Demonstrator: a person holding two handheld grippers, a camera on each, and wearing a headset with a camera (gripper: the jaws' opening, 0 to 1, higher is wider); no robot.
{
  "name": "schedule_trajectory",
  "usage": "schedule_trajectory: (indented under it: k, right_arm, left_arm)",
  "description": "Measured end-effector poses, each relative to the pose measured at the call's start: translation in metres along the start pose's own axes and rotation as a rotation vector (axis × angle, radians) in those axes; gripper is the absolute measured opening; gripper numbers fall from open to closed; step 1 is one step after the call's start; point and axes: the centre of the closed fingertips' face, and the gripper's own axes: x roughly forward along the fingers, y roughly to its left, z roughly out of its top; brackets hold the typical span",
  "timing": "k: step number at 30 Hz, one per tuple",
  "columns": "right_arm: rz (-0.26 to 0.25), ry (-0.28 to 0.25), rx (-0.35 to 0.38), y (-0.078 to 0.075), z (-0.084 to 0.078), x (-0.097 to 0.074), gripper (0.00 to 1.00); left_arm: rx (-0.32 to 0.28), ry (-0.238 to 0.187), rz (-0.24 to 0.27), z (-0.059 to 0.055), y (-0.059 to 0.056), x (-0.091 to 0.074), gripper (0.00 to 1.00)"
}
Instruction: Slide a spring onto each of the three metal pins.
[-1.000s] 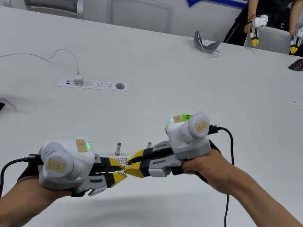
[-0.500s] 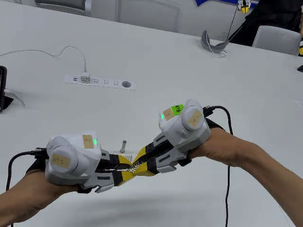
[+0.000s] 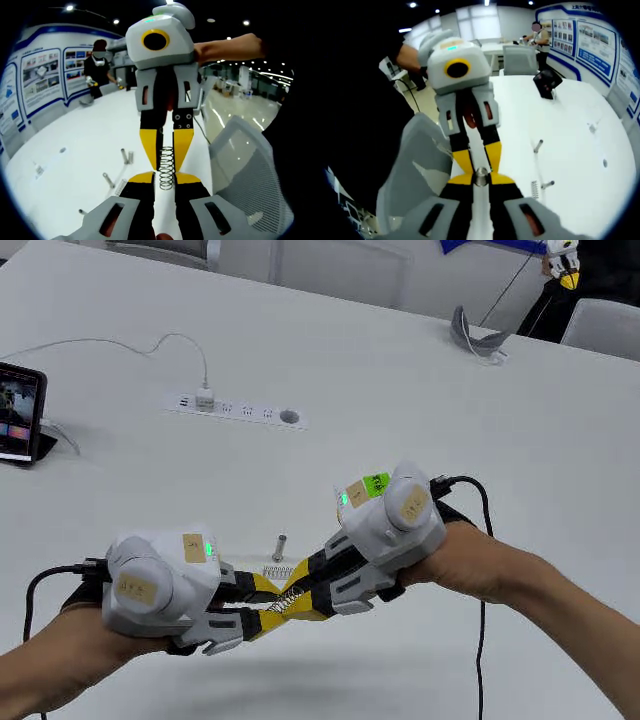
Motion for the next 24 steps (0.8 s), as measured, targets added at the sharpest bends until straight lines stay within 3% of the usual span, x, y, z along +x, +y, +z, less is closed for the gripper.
schedule_trajectory:
  k: [16,24]
  right_arm:
    - [-0.002,0.009,0.014,-0.006,-0.005,0.017,0.12]
    - [-0.019,0.04,0.01,-0.018,-0.009,0.022,0.12]
  left_arm:
    - [-0.078,0.038,0.107,-0.034,0.014,-0.027,0.21]
    - [-0.155,0.045,0.199,-0.056,0.03,-0.047,0.24]
